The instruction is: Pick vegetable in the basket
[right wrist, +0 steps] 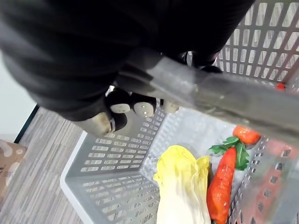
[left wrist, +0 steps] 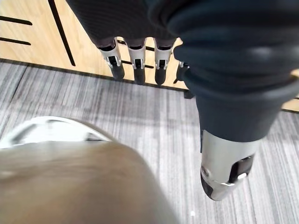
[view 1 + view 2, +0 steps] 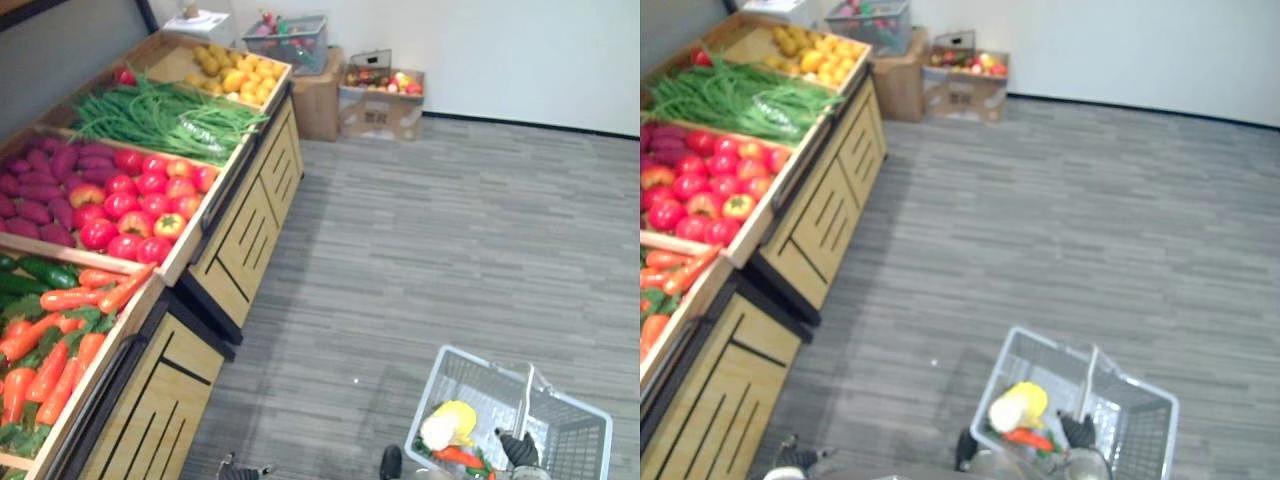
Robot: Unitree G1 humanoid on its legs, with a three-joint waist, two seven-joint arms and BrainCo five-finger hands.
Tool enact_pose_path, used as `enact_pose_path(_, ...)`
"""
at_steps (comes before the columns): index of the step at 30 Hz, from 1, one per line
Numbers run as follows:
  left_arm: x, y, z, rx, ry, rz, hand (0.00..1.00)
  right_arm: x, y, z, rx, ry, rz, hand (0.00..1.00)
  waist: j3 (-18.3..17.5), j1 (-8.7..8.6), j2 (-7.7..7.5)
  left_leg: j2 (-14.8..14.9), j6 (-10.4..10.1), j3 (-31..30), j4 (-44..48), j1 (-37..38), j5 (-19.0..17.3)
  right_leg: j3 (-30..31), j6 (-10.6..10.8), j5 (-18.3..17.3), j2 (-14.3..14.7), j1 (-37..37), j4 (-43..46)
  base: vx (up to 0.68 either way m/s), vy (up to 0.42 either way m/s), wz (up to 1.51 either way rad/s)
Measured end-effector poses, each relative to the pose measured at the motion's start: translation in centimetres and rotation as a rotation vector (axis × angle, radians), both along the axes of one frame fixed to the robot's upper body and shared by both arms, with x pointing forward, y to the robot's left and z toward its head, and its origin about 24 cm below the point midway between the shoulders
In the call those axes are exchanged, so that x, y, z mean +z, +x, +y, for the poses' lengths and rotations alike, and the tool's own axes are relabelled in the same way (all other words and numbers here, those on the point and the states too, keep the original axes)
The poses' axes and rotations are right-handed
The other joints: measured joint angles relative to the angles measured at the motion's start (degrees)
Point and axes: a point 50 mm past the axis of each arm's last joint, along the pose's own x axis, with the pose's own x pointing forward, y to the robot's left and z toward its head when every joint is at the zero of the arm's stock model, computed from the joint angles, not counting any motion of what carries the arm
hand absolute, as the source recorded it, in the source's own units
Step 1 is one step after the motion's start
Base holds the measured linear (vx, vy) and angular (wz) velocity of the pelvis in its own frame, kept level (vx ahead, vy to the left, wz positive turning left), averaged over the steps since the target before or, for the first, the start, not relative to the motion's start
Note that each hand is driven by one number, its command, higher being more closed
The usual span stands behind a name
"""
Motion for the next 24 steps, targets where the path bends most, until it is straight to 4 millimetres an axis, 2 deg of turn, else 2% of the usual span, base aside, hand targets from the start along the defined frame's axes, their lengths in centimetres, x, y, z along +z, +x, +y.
enact_pose_path(1, 0.0, -0.2, -0.1, 0.002, 0.001, 0.003, 0.0, 0.1, 0.2, -0.1, 0.004, -0.004, -0.003, 1.0, 0.0, 0.09, 0.0, -1.3, 0.0, -2.3, -0.6, -0.2, -0.9, 0.7, 0.0, 0.0, -0.3, 0.0, 0.0, 0.0, 0.046, -0.88)
enact_pose_path(2, -0.2, -0.9, -0.4, 0.011, 0.002, 0.02, 0.0, 0.3, 0.9, -0.3, 0.021, -0.018, -0.015, 1.0, 0.2, 0.23, 0.27, -6.2, -0.1, -9.4, -2.7, -0.5, -3.8, 2.9, 0.0, 0.0, -1.2, 0.0, 0.0, 0.0, 0.038, -0.78)
enact_pose_path(3, -0.3, -1.5, -0.7, 0.019, -0.003, 0.028, 0.0, 0.5, 1.1, -0.5, 0.025, -0.028, -0.024, 1.0, 0.1, 0.39, 0.9, -8.6, -0.2, -12.1, -5.7, -0.8, -4.2, 4.4, 0.0, 0.0, -1.3, 0.2, 0.0, -0.01, 0.053, -0.78)
enact_pose_path(5, -0.4, -1.5, -0.9, 0.039, -0.017, 0.019, 0.0, 0.4, 0.8, -0.5, 0.021, -0.029, -0.02, 1.0, 0.2, 0.46, 1.67, -9.7, -0.4, -13.4, -10.7, -2.5, -3.8, 4.4, 0.0, 0.0, -1.3, 0.1, 0.0, -0.01, 0.13, -0.28)
enact_pose_path(7, -0.4, -1.3, -1.4, 0.043, -0.028, 0.013, 0.0, 0.3, 0.0, -0.9, 0.009, -0.035, -0.003, 1.0, 0.4, 0.68, 2.96, -10.5, -0.4, -15.4, -17.9, -3.6, -3.5, 3.9, 0.9, -0.4, -1.0, -0.1, 0.2, 0.01, 0.19, -0.04)
enact_pose_path(8, -0.5, -1.5, -1.7, 0.047, -0.037, 0.018, 0.0, 0.3, -0.3, -1.1, -0.004, -0.038, 0.003, 1.0, 0.5, 1.15, 3.64, -10.7, -1.1, -16.7, -18.8, -3.5, -1.9, 4.3, 1.4, -0.6, -0.8, -0.1, 0.3, 0.04, 0.132, -0.2)
enact_pose_path(9, -0.6, -1.4, -1.9, 0.049, -0.04, 0.016, 0.0, 0.3, -0.4, -1.2, -0.015, -0.038, 0.006, 1.0, 0.1, 1.36, 4.1, -11.3, -1.1, -17.0, -18.8, -3.4, -1.9, 4.6, 1.7, -0.4, -1.0, 0.0, 0.0, 0.09, 0.168, -0.33)
enact_pose_path(12, -0.6, -1.7, -1.9, 0.063, -0.023, 0.018, 0.0, 0.7, 0.2, -0.9, -0.006, -0.04, -0.03, 1.0, 0.4, 1.36, 3.69, -13.7, -0.5, -17.1, -18.0, -3.4, -2.3, 6.0, 3.8, -0.4, -3.0, -0.3, 0.0, 0.14, 0.196, -0.26)
enact_pose_path(15, -0.5, -1.6, -1.8, 0.069, -0.014, 0.014, 0.0, 1.1, 1.1, -0.4, 0.031, -0.049, -0.063, 1.0, 0.2, 2.7, 3.35, -15.1, 1.8, -17.2, -15.3, -3.4, -4.4, 10.1, 5.5, -1.0, -3.4, -1.0, -0.3, 0.19, 0.184, -0.61)
enact_pose_path(17, -0.4, -1.6, -1.7, 0.063, -0.007, 0.009, 0.0, 1.2, 1.6, -0.2, 0.046, -0.048, -0.07, 1.0, -0.7, 2.88, 3.03, -16.2, 3.7, -17.4, -13.1, -3.5, -5.9, 11.9, 6.9, -0.3, -4.2, -0.9, -1.1, 0.32, 0.189, -0.56)
enact_pose_path(19, -0.3, -1.4, -1.1, 0.053, 0.012, 0.006, 0.0, 1.3, 1.8, -0.1, 0.059, -0.052, -0.075, 1.0, -1.0, 2.84, 1.95, -17.9, 3.8, -17.4, -12.5, -3.4, -6.0, 13.2, 7.8, -0.9, -5.4, -1.5, -0.2, 0.21, 0.107, -0.43)
enact_pose_path(20, -0.3, -1.2, -1.1, 0.043, 0.014, 0.003, 0.0, 1.3, 1.9, -0.1, 0.067, -0.063, -0.075, 1.0, -1.2, 2.87, 1.8, -18.2, 4.2, -17.3, -12.6, -3.2, -6.2, 13.8, 8.3, -1.3, -5.5, -3.2, 2.6, 0.18, 0.099, -0.54)
enact_pose_path(22, -0.2, -0.9, -1.1, 0.021, 0.018, 0.0, 0.0, 1.6, 2.7, 0.1, 0.059, -0.063, -0.099, 1.0, -1.2, 2.81, 1.77, -18.1, 4.5, -17.0, -12.9, -2.3, -6.4, 14.8, 7.8, -2.2, -4.8, -9.7, 14.1, 0.16, 0.101, -0.65)
enact_pose_path(23, -0.1, -0.8, -0.8, -0.004, 0.029, -0.003, 0.0, 1.7, 3.2, 0.4, 0.051, -0.053, -0.117, 1.0, -0.8, 2.64, 1.15, -18.2, 4.8, -16.8, -13.4, -0.3, -6.5, 14.6, 7.3, -2.4, -4.9, -13.6, 23.5, 0.13, 0.084, -0.35)
enact_pose_path(24, 0.0, -0.6, -0.3, -0.035, 0.045, -0.006, 0.0, 1.6, 3.2, 0.7, 0.034, -0.045, -0.125, 1.0, -0.2, 1.82, 0.11, -19.0, 6.4, -16.7, -13.6, 3.1, -7.6, 14.6, 6.8, -1.6, -5.7, -15.8, 33.6, 0.13, 0.085, -0.18)
